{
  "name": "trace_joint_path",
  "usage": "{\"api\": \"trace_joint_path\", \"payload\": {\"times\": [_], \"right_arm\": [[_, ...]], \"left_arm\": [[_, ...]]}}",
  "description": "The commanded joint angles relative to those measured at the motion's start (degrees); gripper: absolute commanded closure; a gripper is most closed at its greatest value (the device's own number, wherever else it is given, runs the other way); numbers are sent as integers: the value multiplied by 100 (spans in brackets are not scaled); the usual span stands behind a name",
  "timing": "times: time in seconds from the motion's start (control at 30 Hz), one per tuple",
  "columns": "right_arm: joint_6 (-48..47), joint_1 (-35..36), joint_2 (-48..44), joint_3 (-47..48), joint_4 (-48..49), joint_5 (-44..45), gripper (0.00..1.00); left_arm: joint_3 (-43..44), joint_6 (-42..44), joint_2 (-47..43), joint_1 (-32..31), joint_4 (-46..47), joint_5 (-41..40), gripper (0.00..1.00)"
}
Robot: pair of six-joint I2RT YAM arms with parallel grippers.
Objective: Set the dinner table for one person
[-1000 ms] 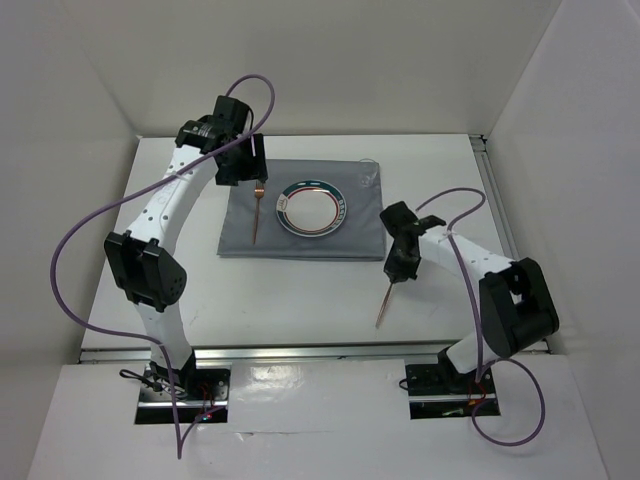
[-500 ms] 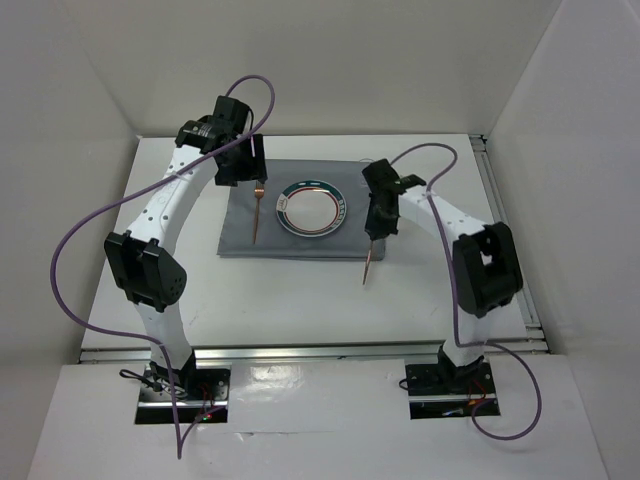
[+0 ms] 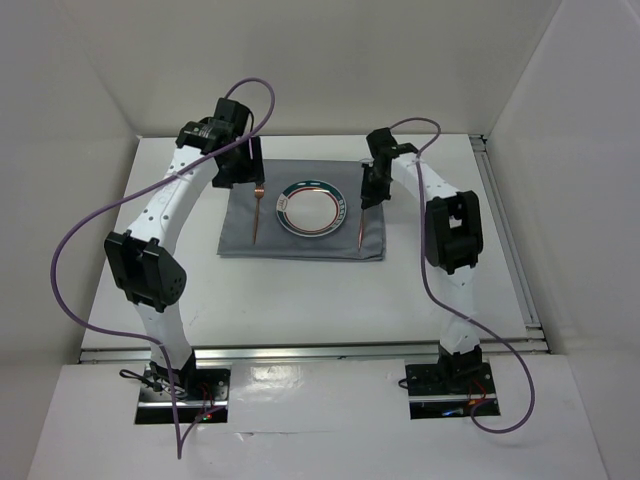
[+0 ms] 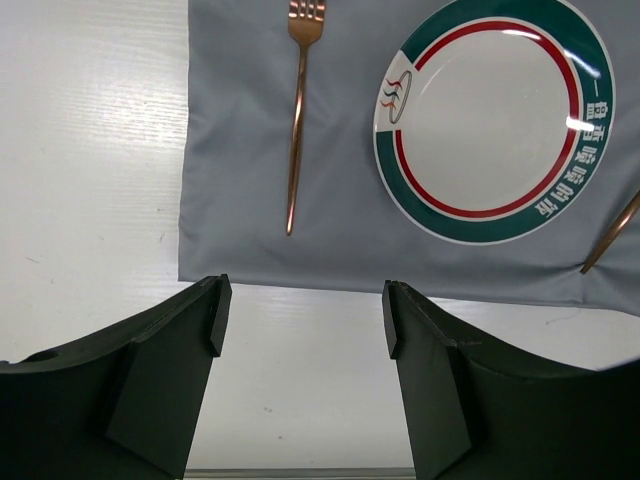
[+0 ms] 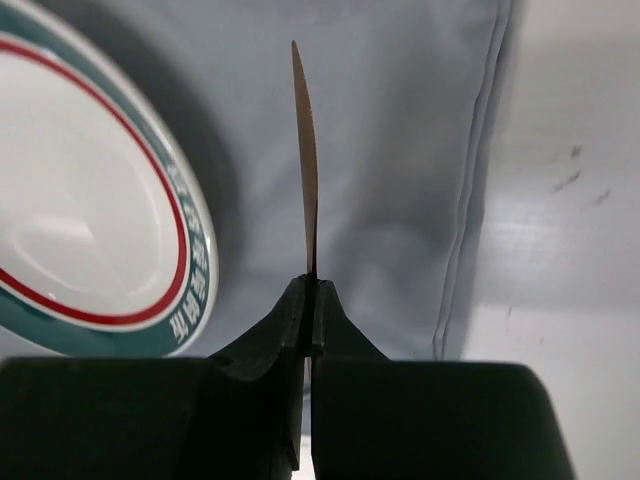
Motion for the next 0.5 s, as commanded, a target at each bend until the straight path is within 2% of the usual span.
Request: {"api": "trace_joint_path", "payload": {"times": [0.0,0.13,0.47], "right_arm": [[-260,-109,283,744,-377,-363,100],[-313,-109,723,1124,-536,-363,100],[-313,-162,723,853,-299,-416,100]], "left_arm": [[-126,97,-280,25,84,-29,20],[-259,97,-333,25,156,-29,21],[-364,97,-333,25,156,-81,21]]}}
